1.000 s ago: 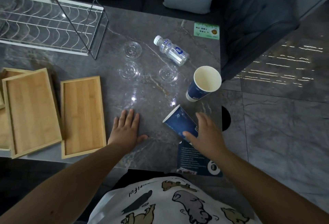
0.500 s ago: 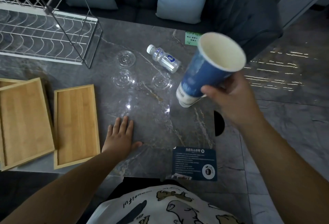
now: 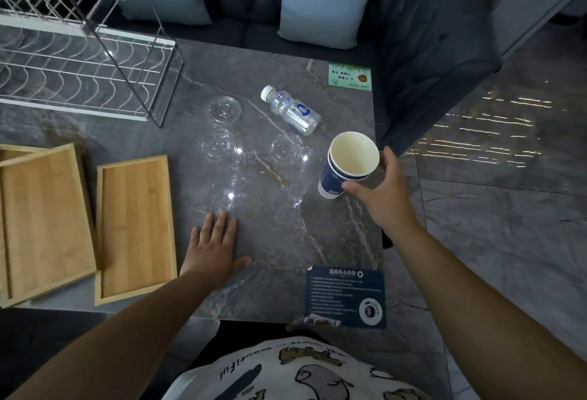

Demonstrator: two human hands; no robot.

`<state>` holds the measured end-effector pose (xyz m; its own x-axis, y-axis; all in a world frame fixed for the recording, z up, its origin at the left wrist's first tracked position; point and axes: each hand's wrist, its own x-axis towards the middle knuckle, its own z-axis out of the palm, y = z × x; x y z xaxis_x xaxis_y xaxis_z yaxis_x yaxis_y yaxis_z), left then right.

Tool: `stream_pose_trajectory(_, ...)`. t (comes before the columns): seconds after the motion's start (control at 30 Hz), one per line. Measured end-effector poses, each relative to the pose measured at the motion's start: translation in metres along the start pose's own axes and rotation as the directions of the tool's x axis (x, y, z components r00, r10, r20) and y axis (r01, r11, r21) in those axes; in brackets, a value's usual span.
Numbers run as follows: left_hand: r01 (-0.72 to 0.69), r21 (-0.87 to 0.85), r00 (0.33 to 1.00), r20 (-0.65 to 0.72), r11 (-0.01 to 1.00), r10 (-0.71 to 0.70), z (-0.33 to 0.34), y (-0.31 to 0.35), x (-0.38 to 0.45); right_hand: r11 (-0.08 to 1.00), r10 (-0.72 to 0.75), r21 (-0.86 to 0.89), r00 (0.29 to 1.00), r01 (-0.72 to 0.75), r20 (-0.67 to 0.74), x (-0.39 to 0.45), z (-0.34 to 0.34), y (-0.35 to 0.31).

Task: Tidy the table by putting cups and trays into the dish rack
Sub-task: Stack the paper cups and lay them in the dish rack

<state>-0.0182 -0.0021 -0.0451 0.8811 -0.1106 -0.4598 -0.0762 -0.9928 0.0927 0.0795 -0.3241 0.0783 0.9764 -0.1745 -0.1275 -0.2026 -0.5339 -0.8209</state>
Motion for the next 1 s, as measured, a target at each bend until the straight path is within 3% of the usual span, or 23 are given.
stream_pose_trajectory(0.17, -0.002, 0.004, 1.0, -0.009, 1.0, 0.002, 0.003, -0.002, 0.001, 0.988, 0.045, 0.135, 0.985, -0.067, 0.165, 0.004, 0.009, 0.021)
stream_pose_trajectory(0.33, 0.01, -0.005, 1.0, 0.0, 1.0, -0.01, 0.0, -0.001, -0.001, 0.992, 0.081, 0.08, 0.976, -0.099, 0.204, 0.021, 0.044, 0.025)
stream_pose_trajectory(0.6, 0.016, -0.029, 1.0, 0.019, 0.999, -0.016, -0.013, 0.006, -0.006, 0.995, -0.073, 0.082, 0.954, 0.052, 0.291, 0.038, 0.133, -0.007)
stream_pose_trajectory(1.0, 0.06, -0.065, 0.995, 0.084, 0.996, -0.054, -0.027, 0.012, -0.009, 0.978, -0.2, 0.025, 0.911, 0.205, 0.36, 0.033, 0.186, -0.045)
